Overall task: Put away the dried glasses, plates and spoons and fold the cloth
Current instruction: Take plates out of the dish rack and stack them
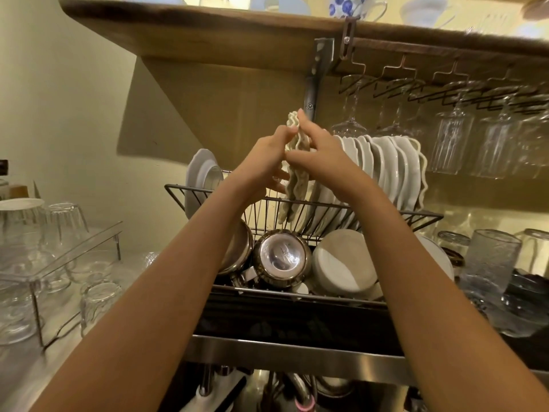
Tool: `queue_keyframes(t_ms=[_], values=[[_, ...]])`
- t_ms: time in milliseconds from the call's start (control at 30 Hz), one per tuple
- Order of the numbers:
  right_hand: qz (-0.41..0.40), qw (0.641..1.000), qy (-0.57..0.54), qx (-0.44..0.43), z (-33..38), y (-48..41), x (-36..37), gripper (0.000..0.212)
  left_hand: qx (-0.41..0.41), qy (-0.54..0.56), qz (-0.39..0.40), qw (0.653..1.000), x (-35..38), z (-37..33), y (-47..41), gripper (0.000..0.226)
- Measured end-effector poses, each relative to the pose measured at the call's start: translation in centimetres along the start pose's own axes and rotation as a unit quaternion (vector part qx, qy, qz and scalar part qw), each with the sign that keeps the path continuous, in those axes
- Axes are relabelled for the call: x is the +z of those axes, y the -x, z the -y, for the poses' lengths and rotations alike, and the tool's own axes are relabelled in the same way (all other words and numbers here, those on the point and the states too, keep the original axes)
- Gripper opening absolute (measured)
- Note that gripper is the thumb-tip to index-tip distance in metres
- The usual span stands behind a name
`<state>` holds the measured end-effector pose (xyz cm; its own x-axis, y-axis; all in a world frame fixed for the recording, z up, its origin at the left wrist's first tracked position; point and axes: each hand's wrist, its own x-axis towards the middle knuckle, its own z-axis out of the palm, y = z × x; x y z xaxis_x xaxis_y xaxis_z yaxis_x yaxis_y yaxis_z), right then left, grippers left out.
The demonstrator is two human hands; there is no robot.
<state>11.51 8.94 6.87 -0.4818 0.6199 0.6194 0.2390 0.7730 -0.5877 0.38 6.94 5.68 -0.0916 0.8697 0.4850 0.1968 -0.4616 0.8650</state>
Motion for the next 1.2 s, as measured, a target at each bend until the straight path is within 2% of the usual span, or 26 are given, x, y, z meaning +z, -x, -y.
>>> queue_keyframes(t_ms=[167,333,567,767,933,1200], values=[[0.015,0.999,0.021,0.027,-0.4,-0.5,0.7,0.071,-0.009,0.004,0.021,1.0,-0.1,0.3,0.1,0.04],[0.007,0.999,0.04,0.031,-0.8,-0.8,1.3,0.059,-0.054,0.014,0.032,0.998,0.0,0.2,0.1,0.042],[0.013,0.997,0.061,0.046,-1.3,-0.5,2.2,0.056,-0.099,0.001,0.008,0.995,0.2,0.1,0.0,0.036],[0.013,0.995,0.081,0.051,-1.4,-0.4,2.5,0.042,-0.1,-0.005,0.006,0.995,0.3,0.1,0.1,0.034],[-0.006,0.98,0.197,0.039,-1.1,-0.5,2.6,0.028,-0.099,-0.001,-0.002,0.995,0.3,0.3,-0.1,0.035],[-0.067,0.912,0.405,-0.009,0.4,-1.0,1.6,0.021,-0.095,0.007,0.009,0.995,0.1,0.5,-0.4,0.037]])
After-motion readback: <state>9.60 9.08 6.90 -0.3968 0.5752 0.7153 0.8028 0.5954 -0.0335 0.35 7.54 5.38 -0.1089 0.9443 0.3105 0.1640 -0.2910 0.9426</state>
